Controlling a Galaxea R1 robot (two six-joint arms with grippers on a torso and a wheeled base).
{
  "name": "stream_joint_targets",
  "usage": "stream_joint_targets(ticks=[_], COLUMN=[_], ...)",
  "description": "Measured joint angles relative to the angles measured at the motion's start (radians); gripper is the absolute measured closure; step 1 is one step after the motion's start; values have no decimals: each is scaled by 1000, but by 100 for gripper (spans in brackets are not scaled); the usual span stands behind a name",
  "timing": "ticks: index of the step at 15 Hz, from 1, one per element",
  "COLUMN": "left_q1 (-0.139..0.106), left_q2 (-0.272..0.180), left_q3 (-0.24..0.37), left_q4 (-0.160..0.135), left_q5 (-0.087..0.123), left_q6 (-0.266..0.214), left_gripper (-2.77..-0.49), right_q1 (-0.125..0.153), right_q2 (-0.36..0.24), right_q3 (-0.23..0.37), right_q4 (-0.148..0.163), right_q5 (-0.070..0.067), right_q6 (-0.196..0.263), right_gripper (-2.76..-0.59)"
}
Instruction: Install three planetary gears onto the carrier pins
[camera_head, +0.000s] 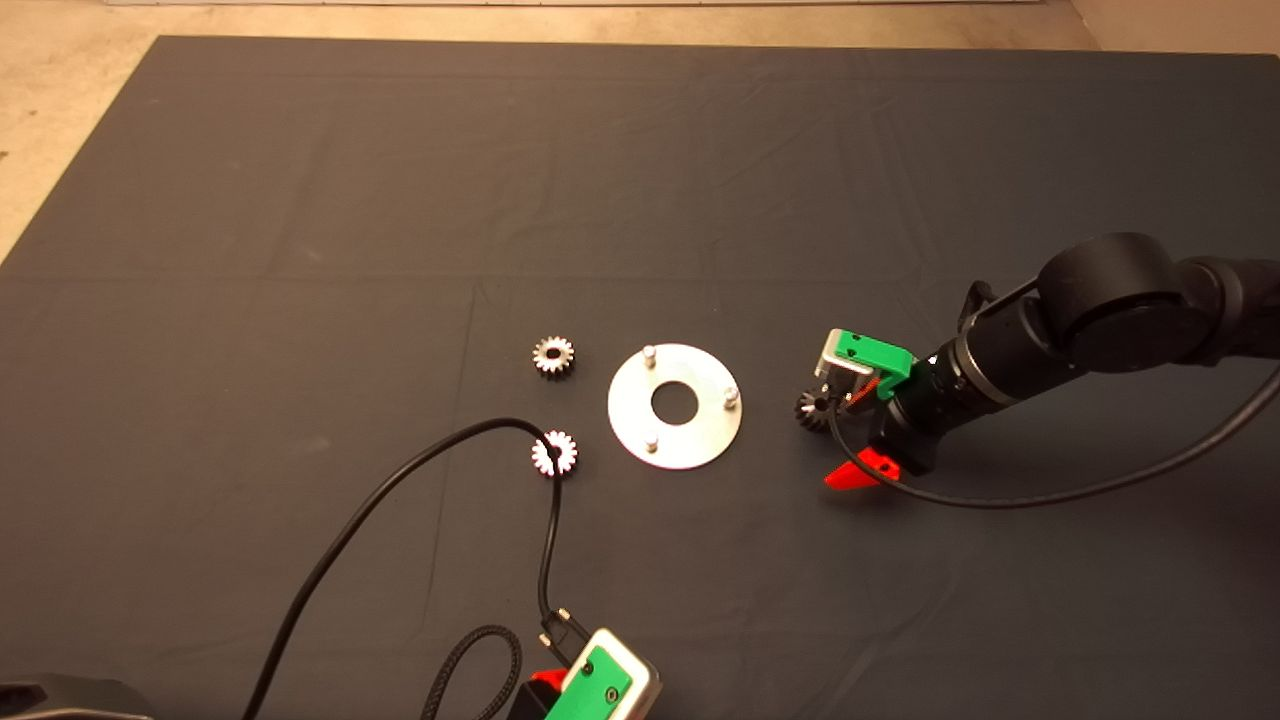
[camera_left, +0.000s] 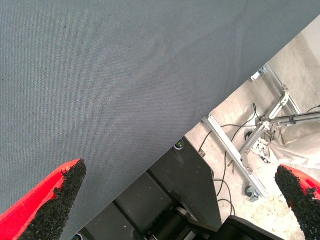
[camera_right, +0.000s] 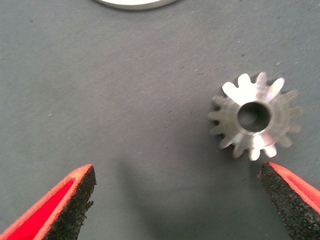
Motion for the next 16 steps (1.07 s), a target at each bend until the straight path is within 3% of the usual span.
stream_joint_targets(ticks=[6, 9, 11, 16], left_q1=[0, 0, 0, 0], left_q2=[0, 0, 2, 3], left_q3=[0, 0, 0, 0], left_q4=[0, 0, 0, 0], left_q5=[0, 0, 0, 0], left_q6=[0, -1, -1, -1], left_gripper=[-275, -275, -275, -275], right_q1=[0, 0, 1, 4], right_q2=[26, 28, 39, 50], right_q3=[-41, -47, -53, -82], right_q4=[0, 0, 0, 0], right_q5=[-11, -13, -17, -15], right_q6=[-80, -91, -100, -132], right_gripper=[-240, -228, -227, -225])
